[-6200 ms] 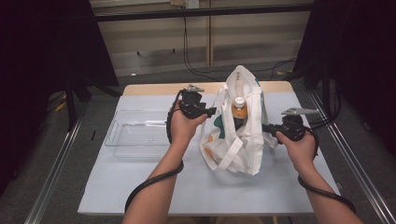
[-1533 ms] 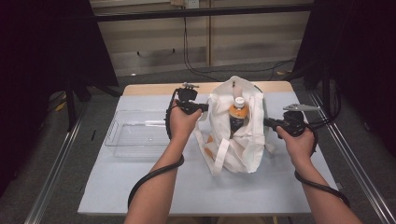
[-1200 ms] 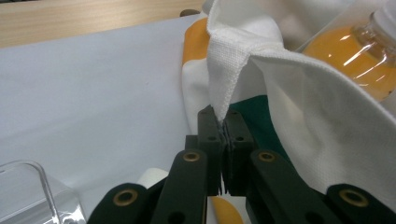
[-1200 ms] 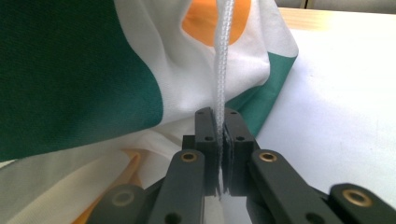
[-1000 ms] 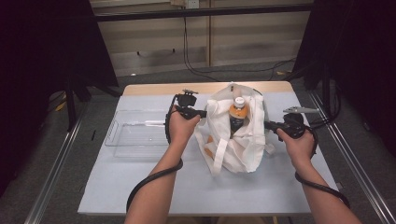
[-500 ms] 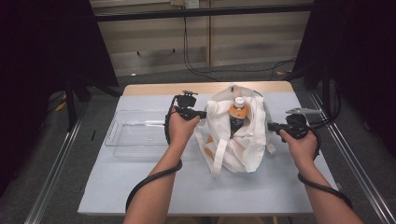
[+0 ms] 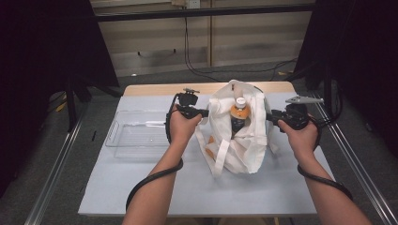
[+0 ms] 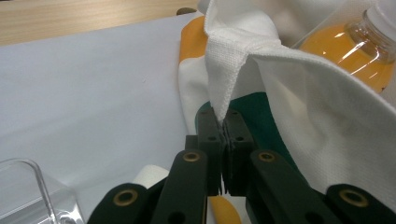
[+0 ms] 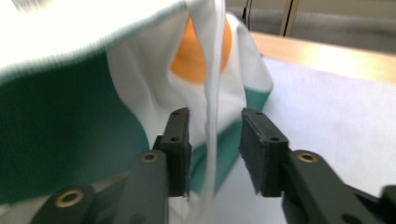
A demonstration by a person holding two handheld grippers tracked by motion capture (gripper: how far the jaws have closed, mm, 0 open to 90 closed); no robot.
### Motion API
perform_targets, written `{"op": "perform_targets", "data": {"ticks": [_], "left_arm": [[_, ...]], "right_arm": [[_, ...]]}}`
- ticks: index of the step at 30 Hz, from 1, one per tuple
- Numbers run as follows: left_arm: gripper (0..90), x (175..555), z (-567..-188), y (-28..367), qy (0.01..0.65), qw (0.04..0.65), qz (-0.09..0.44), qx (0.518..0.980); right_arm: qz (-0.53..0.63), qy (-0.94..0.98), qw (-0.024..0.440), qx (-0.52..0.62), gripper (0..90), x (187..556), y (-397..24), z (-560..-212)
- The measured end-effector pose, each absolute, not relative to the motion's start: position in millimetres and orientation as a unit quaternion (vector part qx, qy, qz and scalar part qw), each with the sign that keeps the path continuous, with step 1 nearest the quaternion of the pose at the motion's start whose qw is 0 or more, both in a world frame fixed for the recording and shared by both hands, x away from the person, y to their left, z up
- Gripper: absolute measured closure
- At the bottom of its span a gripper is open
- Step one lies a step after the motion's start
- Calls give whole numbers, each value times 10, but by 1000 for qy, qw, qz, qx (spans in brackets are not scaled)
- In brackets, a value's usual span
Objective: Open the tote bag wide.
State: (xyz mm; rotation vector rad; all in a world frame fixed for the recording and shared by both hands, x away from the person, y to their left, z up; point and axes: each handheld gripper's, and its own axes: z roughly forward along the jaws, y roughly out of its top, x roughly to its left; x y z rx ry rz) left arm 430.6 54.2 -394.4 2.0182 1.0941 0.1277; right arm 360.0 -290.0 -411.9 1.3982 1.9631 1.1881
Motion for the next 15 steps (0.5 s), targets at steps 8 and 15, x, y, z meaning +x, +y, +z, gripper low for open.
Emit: {"op": "perform_targets", "data": {"ticks": [8,15], "left_arm": [[880,4297,-3958,538,429,409,48,804],[879,4306,-3950,584,433,407,52,803]], "right_arm": [[423,725,236,490,783,3755,-2798,-4030],[428,719,228,498,880,3741,-2833,-4113]]}}
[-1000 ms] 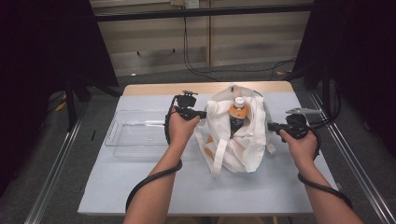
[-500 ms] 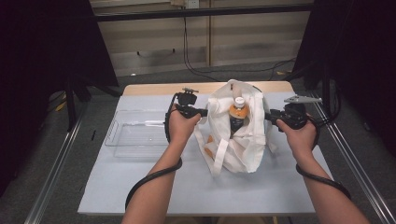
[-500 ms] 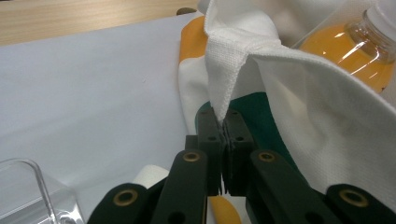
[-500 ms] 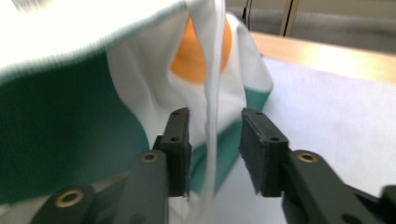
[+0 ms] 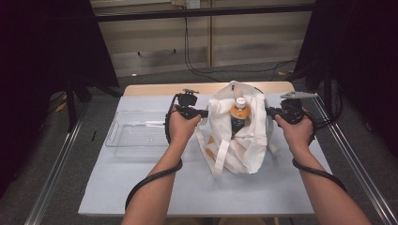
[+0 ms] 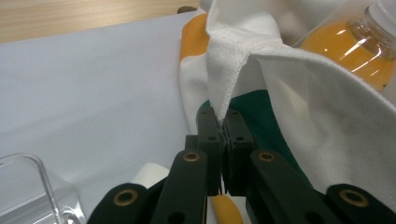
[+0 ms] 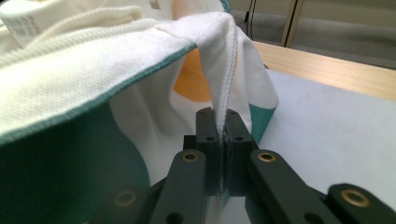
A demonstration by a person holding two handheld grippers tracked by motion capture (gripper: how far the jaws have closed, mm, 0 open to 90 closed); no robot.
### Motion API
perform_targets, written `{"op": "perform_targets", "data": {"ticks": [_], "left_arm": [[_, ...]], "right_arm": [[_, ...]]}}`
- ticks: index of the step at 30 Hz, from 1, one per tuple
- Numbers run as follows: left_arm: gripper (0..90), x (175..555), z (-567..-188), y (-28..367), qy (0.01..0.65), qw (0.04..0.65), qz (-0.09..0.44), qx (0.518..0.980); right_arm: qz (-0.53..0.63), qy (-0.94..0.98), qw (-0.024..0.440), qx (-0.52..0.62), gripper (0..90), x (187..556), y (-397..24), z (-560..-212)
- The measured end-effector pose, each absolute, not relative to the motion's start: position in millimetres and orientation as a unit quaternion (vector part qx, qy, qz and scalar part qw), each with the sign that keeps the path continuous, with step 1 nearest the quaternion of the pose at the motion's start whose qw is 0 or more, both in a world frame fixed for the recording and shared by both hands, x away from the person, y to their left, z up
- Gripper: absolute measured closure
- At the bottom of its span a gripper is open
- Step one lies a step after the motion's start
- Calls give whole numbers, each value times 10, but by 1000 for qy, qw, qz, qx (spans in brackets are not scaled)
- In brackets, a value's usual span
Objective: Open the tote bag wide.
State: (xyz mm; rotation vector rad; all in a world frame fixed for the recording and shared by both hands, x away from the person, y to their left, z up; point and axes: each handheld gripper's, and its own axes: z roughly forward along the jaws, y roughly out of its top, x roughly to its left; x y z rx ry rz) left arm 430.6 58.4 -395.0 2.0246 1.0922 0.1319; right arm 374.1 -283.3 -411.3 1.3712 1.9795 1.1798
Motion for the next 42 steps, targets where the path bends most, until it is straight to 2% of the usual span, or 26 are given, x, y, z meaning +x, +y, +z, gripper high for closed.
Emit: {"op": "perform_targets", "data": {"ticks": [23,31,36,42], "left_arm": [[876,4343,-4047,563,441,403,48,801],[861,4336,-4024,577,442,409,47,797],[789,4321,-3962,602,439,417,46,795],[656,4307,-3868,666,441,431,44,786]], "right_arm": [[396,724,204,526,882,3675,-3003,-4583],[408,718,209,524,879,3628,-2959,-4535],[413,717,213,519,873,3611,-2936,-4501],[414,717,215,518,871,3608,-2916,-4474]]}}
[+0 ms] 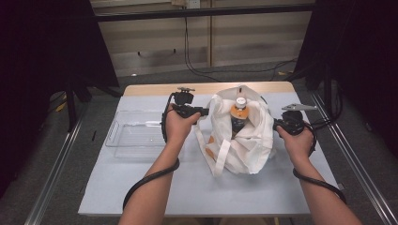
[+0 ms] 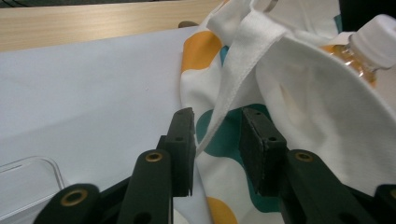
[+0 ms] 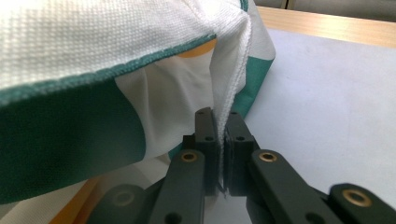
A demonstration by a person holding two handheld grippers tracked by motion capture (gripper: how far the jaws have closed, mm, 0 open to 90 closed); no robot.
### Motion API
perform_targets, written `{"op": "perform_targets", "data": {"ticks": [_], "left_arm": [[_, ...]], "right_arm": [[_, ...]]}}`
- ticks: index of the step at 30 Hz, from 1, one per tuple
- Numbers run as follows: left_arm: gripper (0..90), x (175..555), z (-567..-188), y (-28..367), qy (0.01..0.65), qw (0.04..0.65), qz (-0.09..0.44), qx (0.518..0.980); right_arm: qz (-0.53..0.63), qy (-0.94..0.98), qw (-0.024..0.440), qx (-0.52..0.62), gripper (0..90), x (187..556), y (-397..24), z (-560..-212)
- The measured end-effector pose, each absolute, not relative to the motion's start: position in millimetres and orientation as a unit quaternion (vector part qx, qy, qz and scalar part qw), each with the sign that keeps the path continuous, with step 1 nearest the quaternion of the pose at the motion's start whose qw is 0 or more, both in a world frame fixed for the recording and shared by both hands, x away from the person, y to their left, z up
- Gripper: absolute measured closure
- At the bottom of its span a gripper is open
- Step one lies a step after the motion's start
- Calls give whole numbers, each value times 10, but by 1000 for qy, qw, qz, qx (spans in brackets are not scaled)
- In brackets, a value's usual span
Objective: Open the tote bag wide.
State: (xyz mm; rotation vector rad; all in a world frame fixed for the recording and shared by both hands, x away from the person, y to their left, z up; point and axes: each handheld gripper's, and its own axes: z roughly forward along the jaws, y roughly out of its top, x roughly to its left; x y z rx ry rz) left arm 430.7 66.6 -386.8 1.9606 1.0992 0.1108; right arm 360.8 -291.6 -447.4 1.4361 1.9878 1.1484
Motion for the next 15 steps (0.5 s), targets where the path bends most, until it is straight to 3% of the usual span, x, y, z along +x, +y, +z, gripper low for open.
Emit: {"op": "perform_targets", "data": {"ticks": [4,8,15], "left_arm": [[584,4313,-3804,675,448,438,51,778],[445,4347,-3680,659,459,443,53,768],[355,4396,-3564,594,473,445,49,759]], "right_arm": [[413,716,217,519,866,3609,-2909,-4454],[408,721,220,515,866,3612,-2901,-4441],[405,724,222,512,863,3615,-2891,-4409]]}}
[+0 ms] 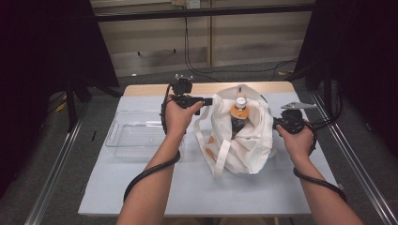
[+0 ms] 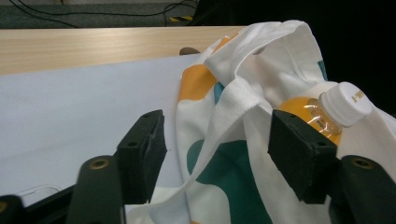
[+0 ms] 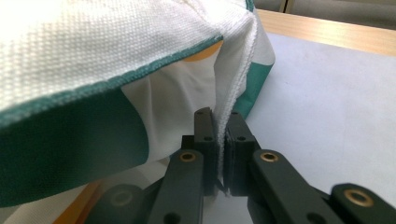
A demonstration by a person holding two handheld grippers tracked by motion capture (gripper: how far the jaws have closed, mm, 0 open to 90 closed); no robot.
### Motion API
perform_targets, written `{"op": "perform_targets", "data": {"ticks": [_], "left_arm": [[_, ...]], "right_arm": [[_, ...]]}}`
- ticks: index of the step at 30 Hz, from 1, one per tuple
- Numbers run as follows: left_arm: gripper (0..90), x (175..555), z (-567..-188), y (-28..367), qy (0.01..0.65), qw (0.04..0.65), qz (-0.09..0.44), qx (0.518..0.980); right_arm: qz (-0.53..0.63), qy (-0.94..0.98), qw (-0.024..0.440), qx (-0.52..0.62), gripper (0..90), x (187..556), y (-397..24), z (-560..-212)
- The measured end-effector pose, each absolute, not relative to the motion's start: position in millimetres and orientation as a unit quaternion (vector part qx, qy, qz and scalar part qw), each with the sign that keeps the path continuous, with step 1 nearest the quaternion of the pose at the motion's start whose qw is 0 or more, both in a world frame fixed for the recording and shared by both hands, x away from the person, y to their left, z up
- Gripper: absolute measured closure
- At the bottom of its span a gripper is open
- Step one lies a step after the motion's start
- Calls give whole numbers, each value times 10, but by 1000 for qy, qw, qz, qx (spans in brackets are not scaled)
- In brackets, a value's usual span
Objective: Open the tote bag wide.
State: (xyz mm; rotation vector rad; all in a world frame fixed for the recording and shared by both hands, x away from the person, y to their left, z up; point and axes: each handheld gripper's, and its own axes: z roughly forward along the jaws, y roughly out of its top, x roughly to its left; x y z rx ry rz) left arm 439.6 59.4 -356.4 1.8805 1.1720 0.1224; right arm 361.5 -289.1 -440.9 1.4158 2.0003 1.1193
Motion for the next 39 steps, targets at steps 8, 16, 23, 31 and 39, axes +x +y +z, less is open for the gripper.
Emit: {"op": "perform_targets", "data": {"ticks": [8,16,23,31,39], "left_arm": [[260,4425,-3499,524,481,435,52,759],[230,4435,-3422,507,485,438,53,755],[240,4413,-3427,435,481,446,29,754],[456,4392,-3528,371,473,426,-5,771],[792,4380,-3576,378,473,413,-16,778]], "right_arm": [[403,726,221,511,863,3625,-2873,-4387],[401,728,221,510,863,3629,-2871,-4393],[401,728,219,512,861,3633,-2842,-4400],[401,727,220,513,861,3633,-2864,-4386],[403,724,220,515,861,3631,-2888,-4399]]}}
